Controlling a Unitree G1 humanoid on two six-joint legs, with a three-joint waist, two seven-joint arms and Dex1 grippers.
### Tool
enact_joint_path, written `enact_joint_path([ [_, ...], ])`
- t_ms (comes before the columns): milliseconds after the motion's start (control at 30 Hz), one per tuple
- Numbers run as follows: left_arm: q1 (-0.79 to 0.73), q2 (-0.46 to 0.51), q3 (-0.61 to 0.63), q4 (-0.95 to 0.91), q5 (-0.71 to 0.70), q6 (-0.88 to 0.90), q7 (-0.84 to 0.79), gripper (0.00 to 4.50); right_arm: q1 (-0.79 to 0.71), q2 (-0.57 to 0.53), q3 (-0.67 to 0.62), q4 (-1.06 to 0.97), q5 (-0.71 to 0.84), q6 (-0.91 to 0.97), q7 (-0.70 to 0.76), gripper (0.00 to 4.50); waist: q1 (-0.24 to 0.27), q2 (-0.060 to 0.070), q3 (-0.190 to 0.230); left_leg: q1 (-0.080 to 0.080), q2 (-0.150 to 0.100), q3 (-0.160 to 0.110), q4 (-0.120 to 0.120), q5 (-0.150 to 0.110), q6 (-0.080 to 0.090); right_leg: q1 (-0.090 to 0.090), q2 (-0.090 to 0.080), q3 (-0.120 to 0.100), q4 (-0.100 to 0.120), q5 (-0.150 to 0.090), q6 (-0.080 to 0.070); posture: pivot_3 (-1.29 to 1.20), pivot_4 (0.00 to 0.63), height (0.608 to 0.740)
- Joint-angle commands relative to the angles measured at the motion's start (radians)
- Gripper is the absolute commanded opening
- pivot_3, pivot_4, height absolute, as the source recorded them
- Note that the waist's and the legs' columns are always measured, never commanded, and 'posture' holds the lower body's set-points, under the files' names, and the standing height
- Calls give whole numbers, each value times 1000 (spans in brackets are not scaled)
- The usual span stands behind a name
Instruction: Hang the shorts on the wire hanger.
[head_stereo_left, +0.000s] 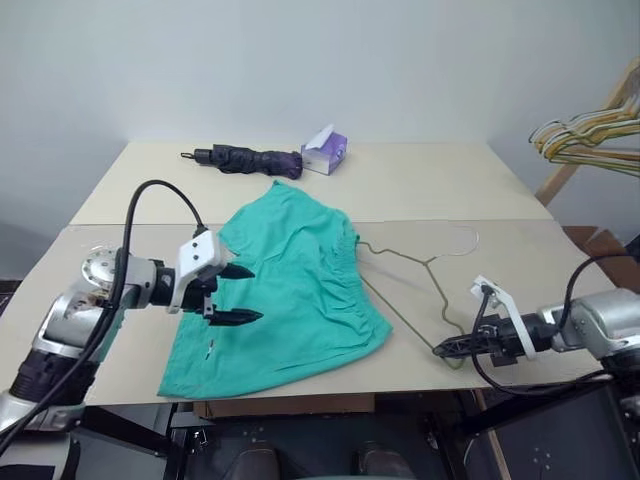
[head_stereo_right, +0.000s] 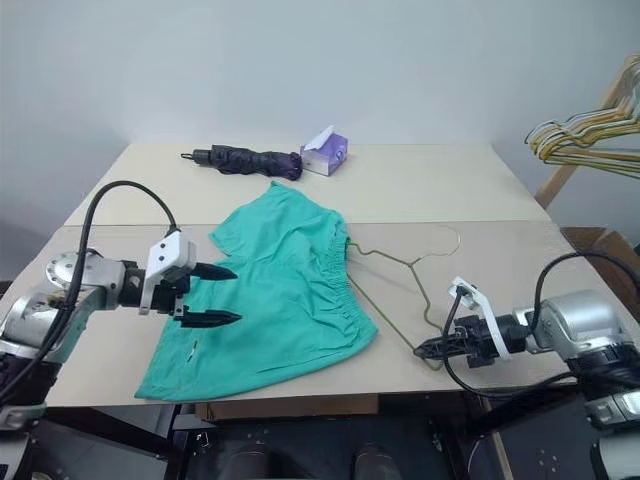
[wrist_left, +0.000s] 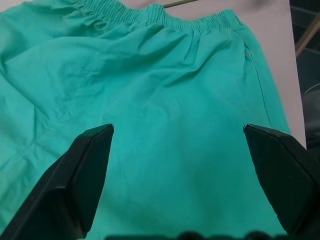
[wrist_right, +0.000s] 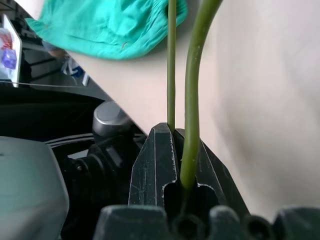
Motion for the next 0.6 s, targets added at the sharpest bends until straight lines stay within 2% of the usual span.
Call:
enact_joint_path([
  [33,-1,-2,10,-16,10,-21,15,4492,-65,-4,47,48,-51,-49,80,0,4,0,0,0,0,0,0,0,0,0,0,0,0,0,0,122,0,740],
  [167,8,-13,14,-22,10,-16,32,4492,-152,8,147,127,-116,-86,195,0,14,0,0,-1,0,0,0,0,0,-1,0,0,0,0,0,140,0,740],
  [367,23,-20,10,-29,21,-22,55,4492,-320,127,234,382,-249,-156,258,0,23,0,0,0,0,0,0,0,0,-1,0,0,2,0,0,169,0,740],
  [500,34,-23,18,-42,22,-15,73,4492,-411,224,198,593,-321,-204,195,0,35,0,0,-1,0,1,0,0,0,-2,0,0,1,0,0,184,0,740],
  [600,55,-16,35,-66,12,-6,83,4492,-445,247,129,670,-326,-212,173,0,51,0,0,-1,0,1,0,0,0,-2,0,0,2,0,0,193,0,740],
])
